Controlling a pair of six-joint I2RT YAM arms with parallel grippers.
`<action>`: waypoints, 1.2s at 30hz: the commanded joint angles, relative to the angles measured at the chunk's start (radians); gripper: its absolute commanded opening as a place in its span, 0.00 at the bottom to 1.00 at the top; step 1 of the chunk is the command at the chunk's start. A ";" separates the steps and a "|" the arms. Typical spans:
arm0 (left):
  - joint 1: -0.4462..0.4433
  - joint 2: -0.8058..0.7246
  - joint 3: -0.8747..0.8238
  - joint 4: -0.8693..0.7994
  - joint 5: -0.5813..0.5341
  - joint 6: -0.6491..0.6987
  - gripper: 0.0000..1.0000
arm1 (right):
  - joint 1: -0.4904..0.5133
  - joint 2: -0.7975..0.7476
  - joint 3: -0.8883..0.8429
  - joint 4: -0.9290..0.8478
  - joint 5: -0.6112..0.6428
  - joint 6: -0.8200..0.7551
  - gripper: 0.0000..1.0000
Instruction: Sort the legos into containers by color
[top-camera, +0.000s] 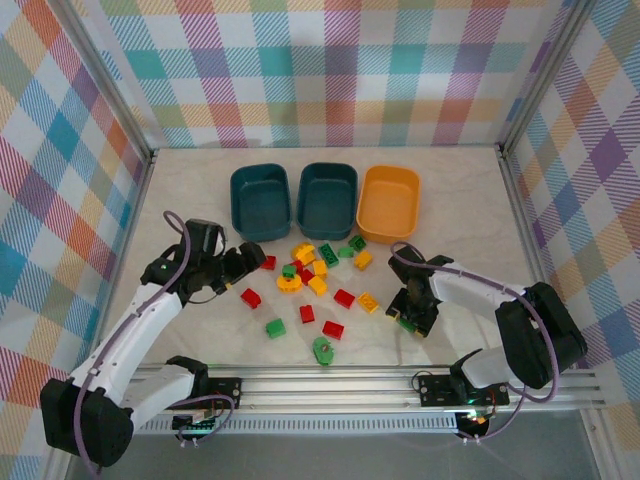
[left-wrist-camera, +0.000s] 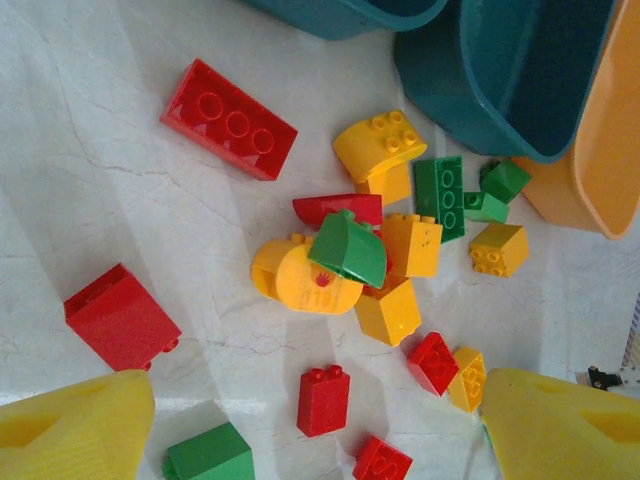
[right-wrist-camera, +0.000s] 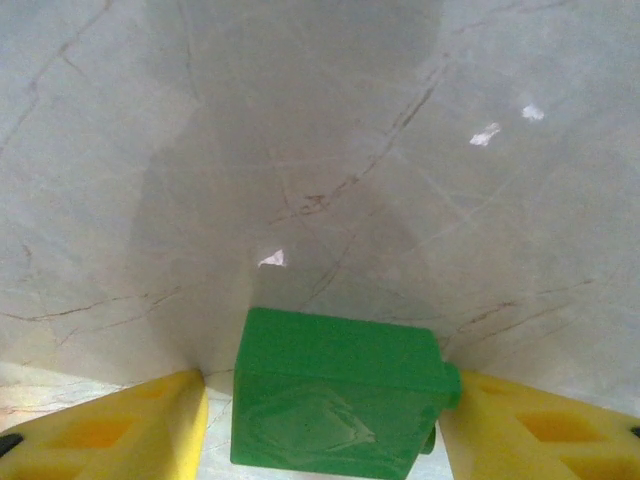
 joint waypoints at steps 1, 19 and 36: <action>-0.016 0.018 0.039 -0.006 0.010 0.027 0.85 | 0.003 0.034 -0.029 0.102 0.024 0.000 0.54; -0.060 0.145 -0.019 0.192 0.209 -0.014 0.87 | -0.071 0.109 0.424 0.145 0.150 -0.385 0.31; -0.065 0.087 -0.120 0.434 0.297 -0.123 0.94 | -0.209 0.829 1.351 -0.100 0.125 -0.624 0.42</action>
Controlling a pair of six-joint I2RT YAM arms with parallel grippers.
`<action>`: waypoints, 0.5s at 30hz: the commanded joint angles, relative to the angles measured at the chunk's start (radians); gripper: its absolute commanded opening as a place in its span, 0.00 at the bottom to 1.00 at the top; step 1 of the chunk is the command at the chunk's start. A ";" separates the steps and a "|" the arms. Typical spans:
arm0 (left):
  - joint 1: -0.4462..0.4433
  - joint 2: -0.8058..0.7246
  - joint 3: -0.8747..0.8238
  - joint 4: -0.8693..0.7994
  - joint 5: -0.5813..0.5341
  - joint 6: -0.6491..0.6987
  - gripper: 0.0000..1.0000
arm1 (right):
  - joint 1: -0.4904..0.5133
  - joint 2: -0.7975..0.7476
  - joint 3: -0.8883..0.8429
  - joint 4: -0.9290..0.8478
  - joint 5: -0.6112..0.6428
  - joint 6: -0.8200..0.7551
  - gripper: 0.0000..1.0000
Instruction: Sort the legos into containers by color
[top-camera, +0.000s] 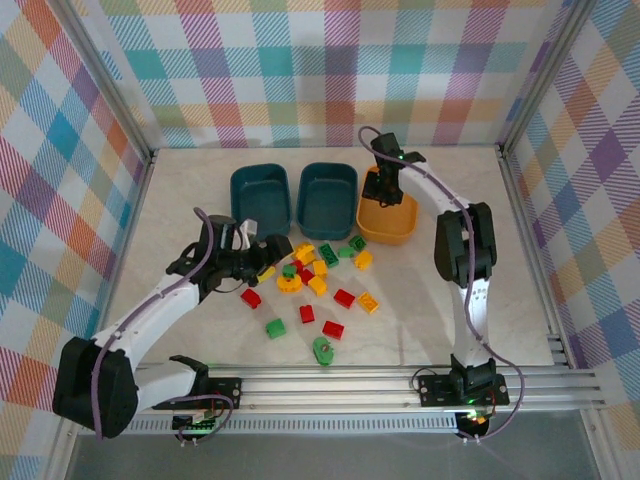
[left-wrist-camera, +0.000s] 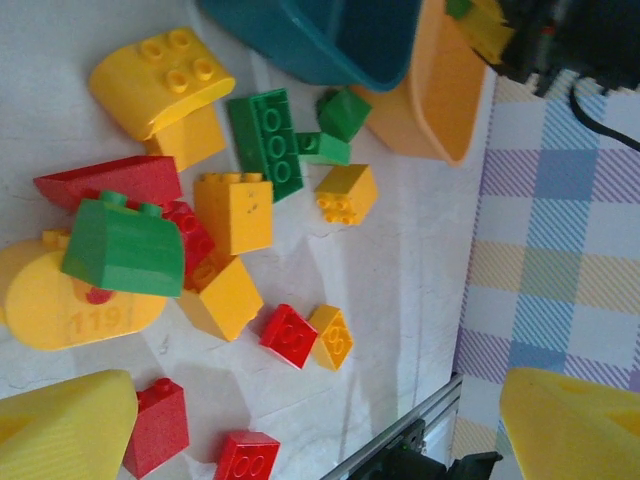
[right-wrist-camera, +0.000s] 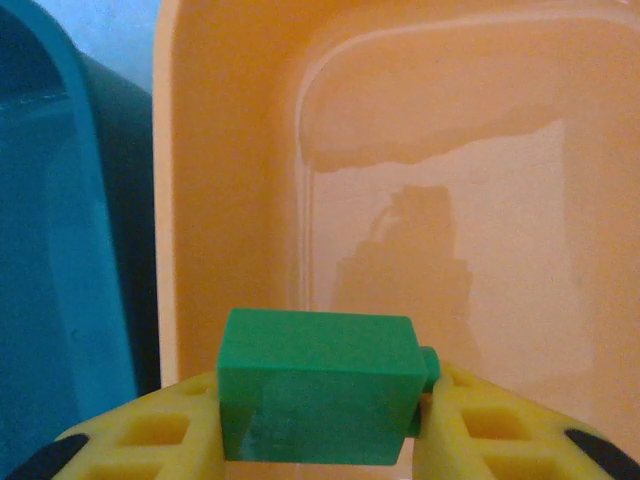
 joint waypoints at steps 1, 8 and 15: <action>-0.009 -0.051 -0.007 -0.015 -0.019 -0.008 0.95 | -0.010 0.024 0.131 -0.137 0.026 -0.044 0.47; -0.009 -0.081 -0.001 -0.058 -0.032 -0.005 0.97 | -0.019 -0.011 0.178 -0.194 0.054 -0.061 0.63; -0.009 -0.096 0.034 -0.162 -0.093 0.050 0.97 | 0.044 -0.342 -0.188 -0.050 0.009 -0.141 0.61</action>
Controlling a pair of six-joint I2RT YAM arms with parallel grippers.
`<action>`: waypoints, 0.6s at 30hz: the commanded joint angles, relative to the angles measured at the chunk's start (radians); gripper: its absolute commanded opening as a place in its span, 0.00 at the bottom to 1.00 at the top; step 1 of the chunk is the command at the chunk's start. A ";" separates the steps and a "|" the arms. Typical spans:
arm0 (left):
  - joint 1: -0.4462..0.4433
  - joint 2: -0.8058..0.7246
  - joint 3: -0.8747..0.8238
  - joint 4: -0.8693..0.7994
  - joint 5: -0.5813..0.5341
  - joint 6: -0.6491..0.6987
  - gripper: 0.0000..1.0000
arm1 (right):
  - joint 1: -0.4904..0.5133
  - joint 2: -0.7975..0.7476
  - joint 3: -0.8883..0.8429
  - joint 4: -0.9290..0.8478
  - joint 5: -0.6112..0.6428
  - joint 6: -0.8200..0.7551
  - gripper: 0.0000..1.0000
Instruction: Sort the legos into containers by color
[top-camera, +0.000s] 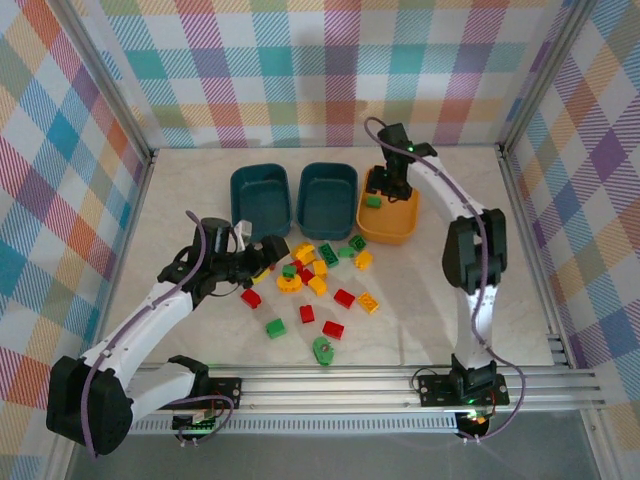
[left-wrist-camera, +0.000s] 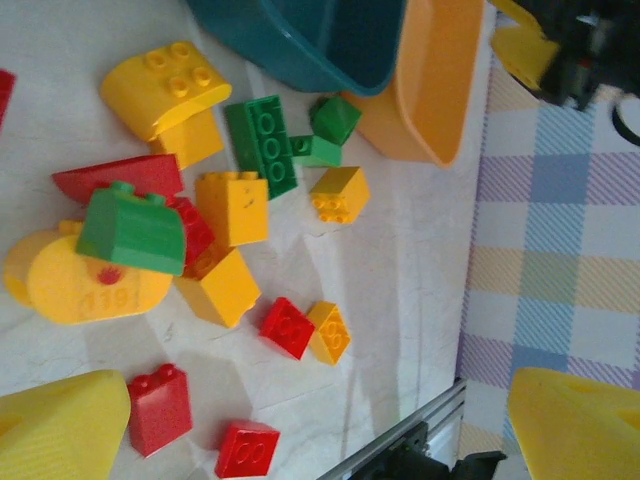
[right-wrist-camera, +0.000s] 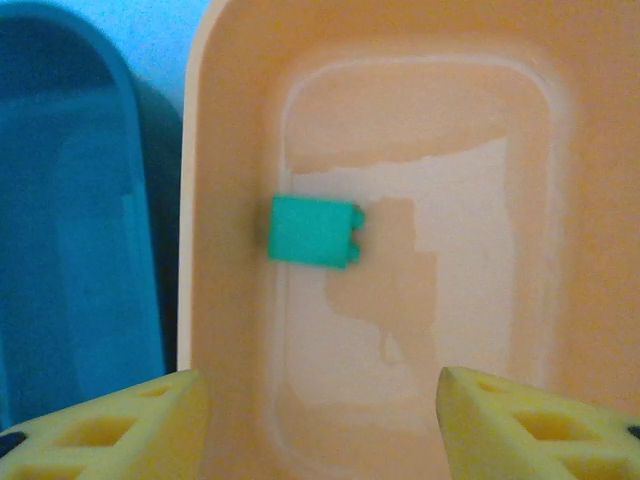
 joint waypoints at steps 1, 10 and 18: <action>-0.007 -0.022 0.034 -0.095 -0.074 0.038 0.97 | 0.076 -0.235 -0.209 0.055 -0.022 -0.091 0.61; -0.027 0.038 -0.010 0.040 -0.124 -0.116 0.94 | 0.320 -0.531 -0.782 0.122 -0.108 -0.132 0.65; -0.104 0.227 0.161 0.035 -0.060 -0.049 0.91 | 0.398 -0.480 -0.880 0.133 -0.095 -0.184 0.67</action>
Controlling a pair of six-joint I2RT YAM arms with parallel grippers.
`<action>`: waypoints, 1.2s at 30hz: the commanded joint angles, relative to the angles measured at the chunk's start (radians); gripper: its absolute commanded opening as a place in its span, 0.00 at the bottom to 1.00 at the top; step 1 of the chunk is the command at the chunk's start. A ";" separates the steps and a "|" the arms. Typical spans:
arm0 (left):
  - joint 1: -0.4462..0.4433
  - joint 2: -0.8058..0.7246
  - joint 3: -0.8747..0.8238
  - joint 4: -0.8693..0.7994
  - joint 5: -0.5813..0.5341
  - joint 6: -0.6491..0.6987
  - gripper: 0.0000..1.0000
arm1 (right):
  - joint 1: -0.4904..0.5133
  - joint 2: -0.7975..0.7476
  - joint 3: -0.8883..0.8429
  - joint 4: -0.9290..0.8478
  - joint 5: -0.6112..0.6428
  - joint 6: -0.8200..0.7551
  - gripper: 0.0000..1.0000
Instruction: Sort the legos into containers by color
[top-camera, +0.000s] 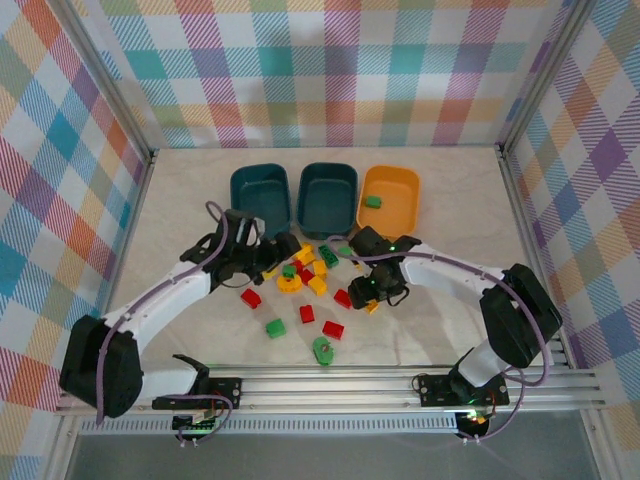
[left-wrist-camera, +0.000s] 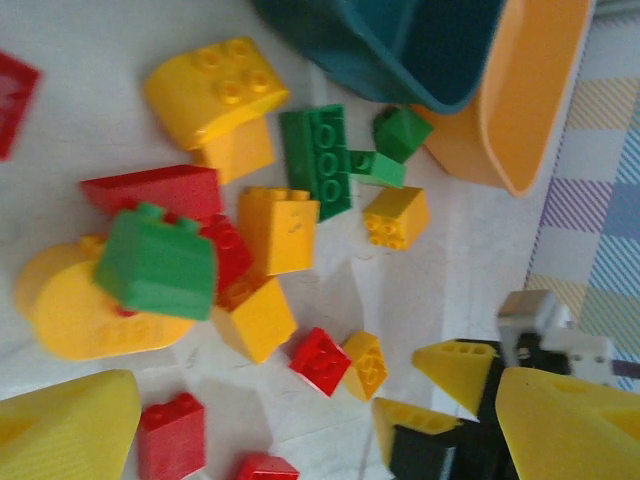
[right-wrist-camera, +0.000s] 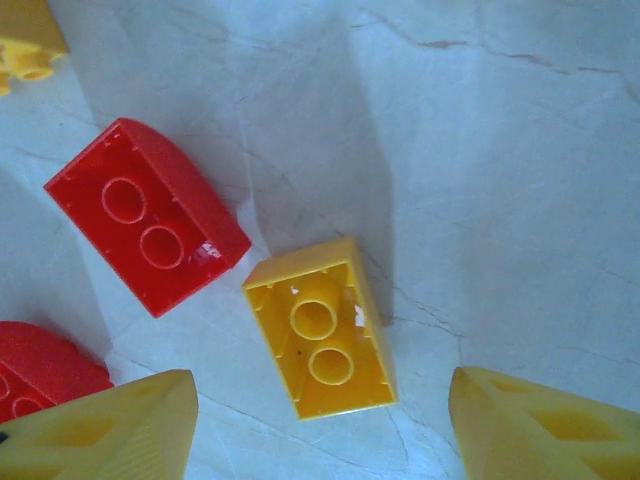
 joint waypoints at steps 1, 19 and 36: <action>-0.023 0.019 0.050 0.034 0.041 0.009 0.91 | 0.004 0.030 -0.010 0.039 0.009 -0.037 0.67; -0.030 -0.063 0.007 -0.046 -0.033 0.025 0.93 | 0.003 0.098 0.061 -0.016 0.134 -0.021 0.26; 0.051 -0.454 -0.112 -0.469 -0.498 -0.084 0.90 | -0.088 0.650 1.048 -0.041 0.153 -0.041 0.26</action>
